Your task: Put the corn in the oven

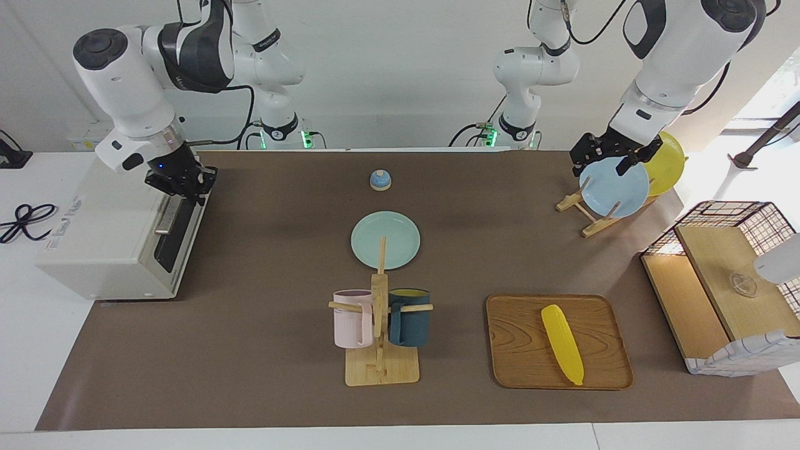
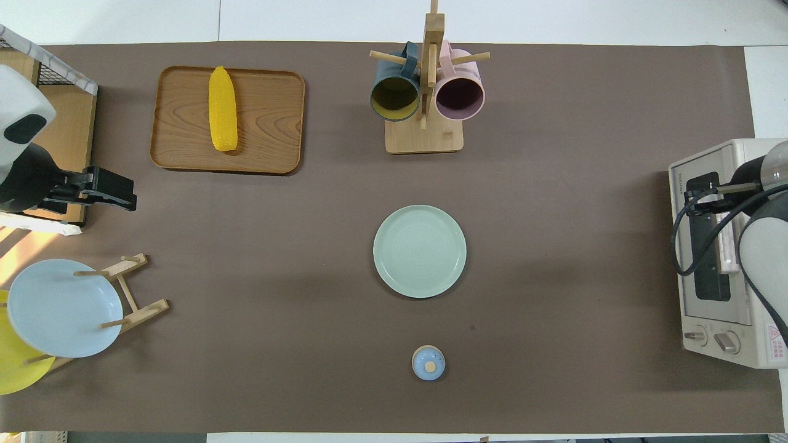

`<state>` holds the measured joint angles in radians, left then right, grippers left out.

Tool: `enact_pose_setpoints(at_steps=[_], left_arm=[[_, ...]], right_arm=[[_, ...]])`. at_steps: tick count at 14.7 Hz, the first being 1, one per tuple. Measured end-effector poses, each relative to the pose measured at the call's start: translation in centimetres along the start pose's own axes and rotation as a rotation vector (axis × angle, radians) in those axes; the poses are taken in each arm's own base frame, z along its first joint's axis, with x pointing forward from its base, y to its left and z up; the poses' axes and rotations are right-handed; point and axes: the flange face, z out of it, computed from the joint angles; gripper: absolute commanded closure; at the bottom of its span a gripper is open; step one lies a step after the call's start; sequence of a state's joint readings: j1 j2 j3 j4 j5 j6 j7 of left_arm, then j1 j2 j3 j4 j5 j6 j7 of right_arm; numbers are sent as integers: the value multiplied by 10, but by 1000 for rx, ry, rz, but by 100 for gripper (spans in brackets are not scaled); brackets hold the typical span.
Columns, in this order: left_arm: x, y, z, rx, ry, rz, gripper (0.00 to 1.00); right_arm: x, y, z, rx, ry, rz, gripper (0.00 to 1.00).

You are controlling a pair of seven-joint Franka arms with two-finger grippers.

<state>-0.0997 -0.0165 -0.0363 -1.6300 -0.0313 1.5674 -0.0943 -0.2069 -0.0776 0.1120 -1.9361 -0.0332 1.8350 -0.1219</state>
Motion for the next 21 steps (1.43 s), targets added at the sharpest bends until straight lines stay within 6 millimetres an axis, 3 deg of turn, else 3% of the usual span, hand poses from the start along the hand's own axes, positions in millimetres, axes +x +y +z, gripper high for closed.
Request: enact_pose_setpoints(at_steps=[3,6,10,15,21], left_arm=[[8,1,7,-3,23,0,0],[27,2,31,-4,16,1,0],[74,5,90,-8,-1,-1,0],[143,14,155,-20,11,6,0],[198,29,229,-36,90,18,0]], right_arm=[[-5,16,18,-7,-3,23,100],[-7,24,26,-55,-3,14,100],[-9,28,29,-93,-17,-21,100],[-14,51,39,-96,-14,-69,100],[-17,57,45,-94,-17,-72,100]])
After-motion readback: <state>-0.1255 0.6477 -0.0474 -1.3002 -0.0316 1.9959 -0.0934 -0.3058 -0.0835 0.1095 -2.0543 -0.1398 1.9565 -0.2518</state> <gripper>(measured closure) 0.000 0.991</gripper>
